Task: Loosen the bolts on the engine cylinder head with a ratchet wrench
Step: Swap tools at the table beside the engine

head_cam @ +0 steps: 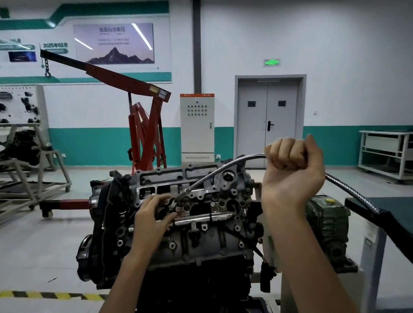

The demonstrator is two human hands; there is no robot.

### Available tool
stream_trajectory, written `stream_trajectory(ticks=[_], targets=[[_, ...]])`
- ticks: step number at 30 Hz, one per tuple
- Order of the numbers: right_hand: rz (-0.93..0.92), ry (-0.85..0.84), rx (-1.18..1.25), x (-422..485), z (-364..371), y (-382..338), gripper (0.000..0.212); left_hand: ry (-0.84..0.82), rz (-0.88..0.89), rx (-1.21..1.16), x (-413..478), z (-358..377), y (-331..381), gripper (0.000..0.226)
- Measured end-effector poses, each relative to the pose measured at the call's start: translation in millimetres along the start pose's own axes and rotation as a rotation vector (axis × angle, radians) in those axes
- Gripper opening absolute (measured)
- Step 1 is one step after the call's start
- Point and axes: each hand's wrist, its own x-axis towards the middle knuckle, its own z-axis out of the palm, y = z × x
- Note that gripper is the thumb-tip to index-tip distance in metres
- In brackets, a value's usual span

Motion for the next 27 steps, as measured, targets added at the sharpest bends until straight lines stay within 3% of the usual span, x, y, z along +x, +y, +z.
stream_trajectory(ticks=[11,15,17,20,23,27], targets=[[-0.049,0.127,0.095,22.4,-20.4,-62.2,0.043,0.025,0.001,0.120,8.8,20.8,19.2,0.041],[-0.073,0.170,0.109,29.8,-35.5,-103.3,0.044,0.028,0.057,0.157,19.6,61.2,54.1,0.028],[-0.090,0.203,0.120,34.8,-45.4,-131.9,0.045,0.017,0.093,0.114,20.6,86.7,72.6,0.015],[-0.165,0.222,0.089,41.2,-62.4,-184.1,0.046,-0.030,0.113,-0.012,16.1,131.1,109.5,0.012],[-0.269,0.193,-0.035,43.2,-81.9,-245.2,0.045,-0.145,0.164,-0.151,2.1,185.6,160.1,0.016],[-0.416,0.127,-0.435,41.7,-110.0,-342.0,0.042,-0.348,0.367,-0.122,-31.2,269.8,230.9,0.023]])
